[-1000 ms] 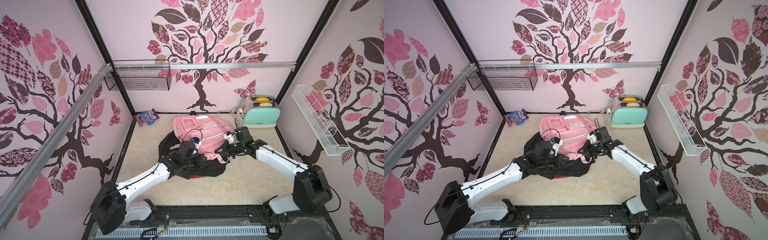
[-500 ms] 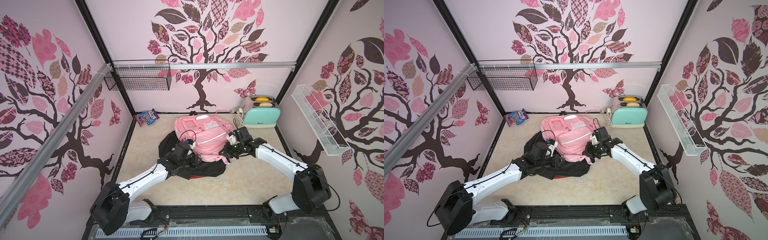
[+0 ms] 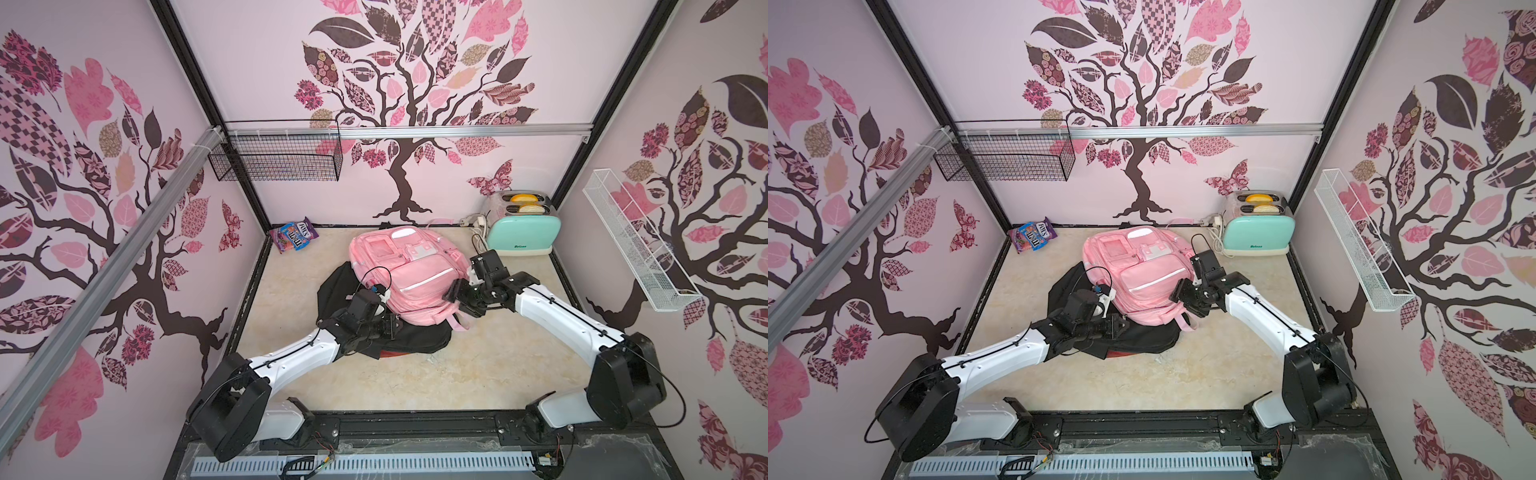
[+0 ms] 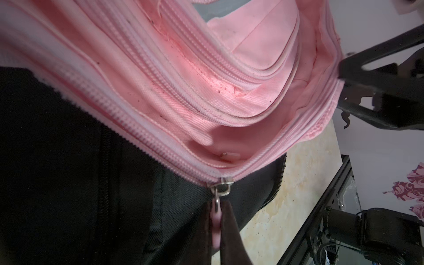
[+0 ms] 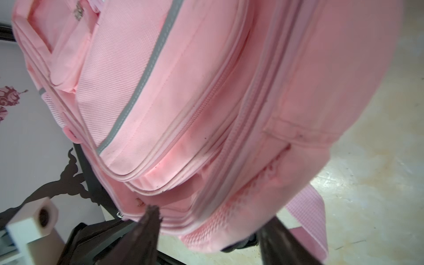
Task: Zip up the backpack
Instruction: Zip the zipper on the backpack.
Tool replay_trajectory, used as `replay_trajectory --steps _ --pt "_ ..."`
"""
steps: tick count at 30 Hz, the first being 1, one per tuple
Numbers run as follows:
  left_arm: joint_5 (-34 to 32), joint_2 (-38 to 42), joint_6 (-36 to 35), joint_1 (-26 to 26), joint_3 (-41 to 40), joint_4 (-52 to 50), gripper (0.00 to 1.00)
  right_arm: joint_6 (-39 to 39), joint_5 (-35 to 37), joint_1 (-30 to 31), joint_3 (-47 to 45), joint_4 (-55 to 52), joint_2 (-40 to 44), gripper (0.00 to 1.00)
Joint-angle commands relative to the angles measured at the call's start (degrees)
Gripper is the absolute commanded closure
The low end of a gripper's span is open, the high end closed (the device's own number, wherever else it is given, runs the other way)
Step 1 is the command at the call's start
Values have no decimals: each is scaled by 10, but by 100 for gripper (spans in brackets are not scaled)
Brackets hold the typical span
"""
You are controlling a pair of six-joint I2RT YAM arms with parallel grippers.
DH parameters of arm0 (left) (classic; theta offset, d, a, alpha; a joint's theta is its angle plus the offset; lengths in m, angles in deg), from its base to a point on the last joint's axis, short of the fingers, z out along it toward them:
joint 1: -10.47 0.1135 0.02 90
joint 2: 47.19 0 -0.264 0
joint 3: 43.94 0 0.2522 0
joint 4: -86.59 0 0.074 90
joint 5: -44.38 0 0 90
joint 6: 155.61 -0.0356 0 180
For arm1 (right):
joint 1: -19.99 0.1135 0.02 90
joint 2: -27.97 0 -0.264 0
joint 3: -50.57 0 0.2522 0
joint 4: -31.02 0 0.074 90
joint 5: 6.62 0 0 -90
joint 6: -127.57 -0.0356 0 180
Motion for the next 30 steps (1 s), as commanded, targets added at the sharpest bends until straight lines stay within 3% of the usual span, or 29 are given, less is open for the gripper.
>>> replay_trajectory --steps 1,5,18,30 --pt "4 -15 8 -2 -9 21 100 -83 -28 -2 -23 29 16 1" --pt "4 -20 13 -15 -8 40 100 -142 -60 14 -57 45 22 1" --pt "8 -8 10 -35 -4 48 100 -250 -60 89 -93 105 40 0" --pt "10 8 15 -58 13 42 100 -282 -63 102 -99 187 -21 1"
